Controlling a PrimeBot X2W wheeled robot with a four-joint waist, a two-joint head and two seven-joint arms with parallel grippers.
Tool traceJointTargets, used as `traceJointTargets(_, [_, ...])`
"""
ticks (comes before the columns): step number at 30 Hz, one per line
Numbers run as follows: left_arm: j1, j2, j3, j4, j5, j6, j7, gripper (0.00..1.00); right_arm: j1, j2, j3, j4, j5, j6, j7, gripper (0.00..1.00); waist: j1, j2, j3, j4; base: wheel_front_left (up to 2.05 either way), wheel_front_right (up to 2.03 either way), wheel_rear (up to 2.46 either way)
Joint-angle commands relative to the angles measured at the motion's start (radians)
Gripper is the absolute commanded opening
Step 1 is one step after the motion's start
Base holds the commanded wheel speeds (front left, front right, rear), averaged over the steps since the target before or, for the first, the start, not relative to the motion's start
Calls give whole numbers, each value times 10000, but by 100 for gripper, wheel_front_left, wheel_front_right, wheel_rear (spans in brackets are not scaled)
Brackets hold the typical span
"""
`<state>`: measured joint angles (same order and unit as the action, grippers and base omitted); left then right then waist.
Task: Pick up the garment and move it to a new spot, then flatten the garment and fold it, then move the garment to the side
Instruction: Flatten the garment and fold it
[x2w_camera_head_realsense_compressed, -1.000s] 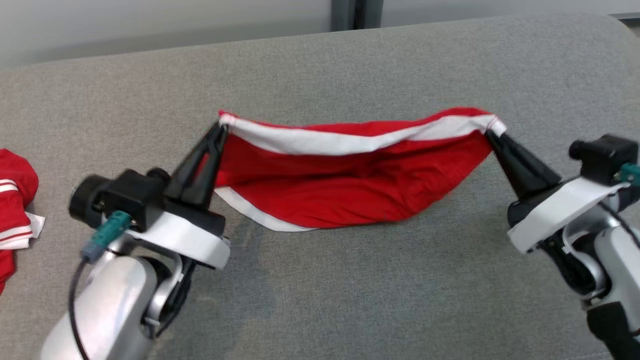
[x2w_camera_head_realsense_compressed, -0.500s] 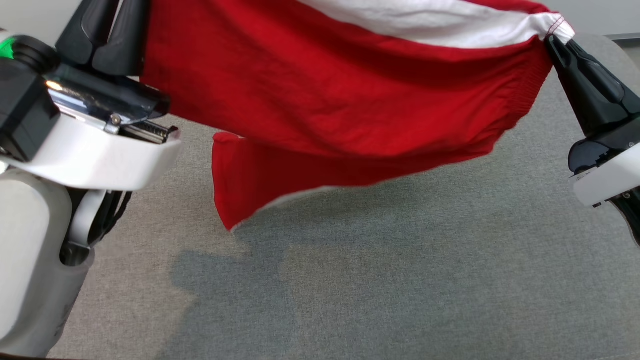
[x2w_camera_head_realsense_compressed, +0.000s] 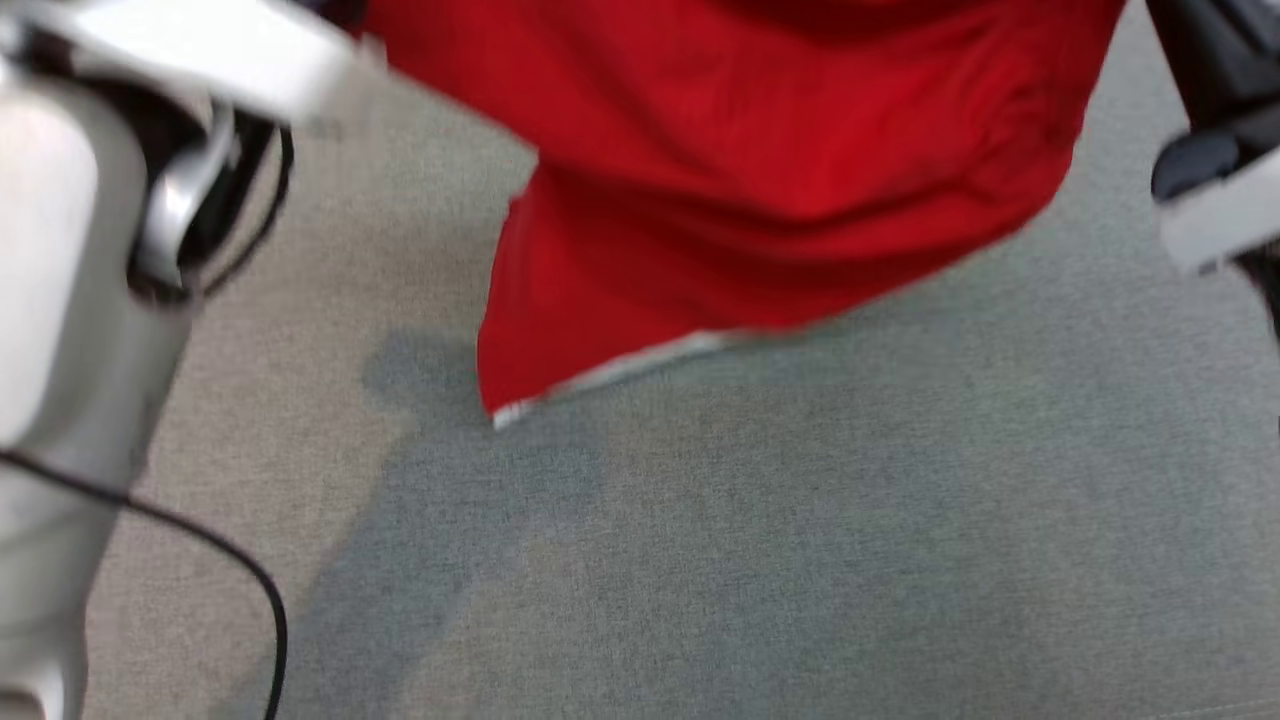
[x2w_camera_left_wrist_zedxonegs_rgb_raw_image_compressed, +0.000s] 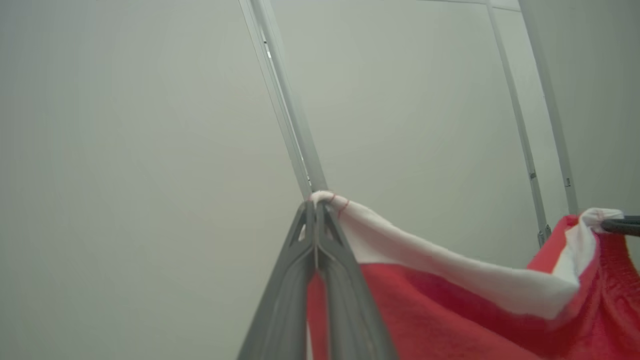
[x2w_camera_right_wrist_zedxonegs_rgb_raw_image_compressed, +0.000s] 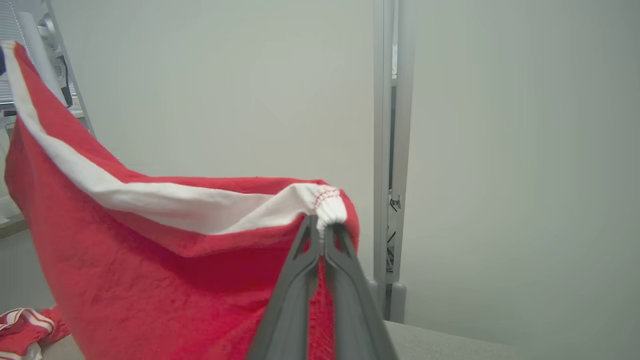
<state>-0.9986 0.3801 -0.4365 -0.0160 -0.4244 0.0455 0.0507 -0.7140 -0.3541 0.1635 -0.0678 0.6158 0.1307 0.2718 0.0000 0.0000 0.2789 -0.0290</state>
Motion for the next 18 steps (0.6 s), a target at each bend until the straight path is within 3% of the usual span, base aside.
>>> traceJointTargets(1, [-914, -181, -13, 861, -21, -230, -120, 0, -874, 80, 52, 577, 23, -1, -216, 0, 0, 0, 547, 30, 0, 0, 0])
traceJointTargets(10, [-4377, -958, -11, 5538, 181, -913, -1005, 0, -4901, 1214, 616, 4768, -309, 0, -2135, 0, 0, 0, 1493, -198, 0, 0, 0])
traceJointTargets(11, [-4377, -958, -11, 5538, 181, -913, -1005, 0, -4901, 1214, 616, 4768, -309, 0, -2135, 0, 0, 0, 1493, -198, 0, 0, 0])
traceJointTargets(18, [-5568, -1470, -185, 8343, 123, -1198, -1381, 0, -6795, 2129, 1314, 8269, -373, 0, -3682, 0, 0, 0, 1718, -245, 0, 0, 0])
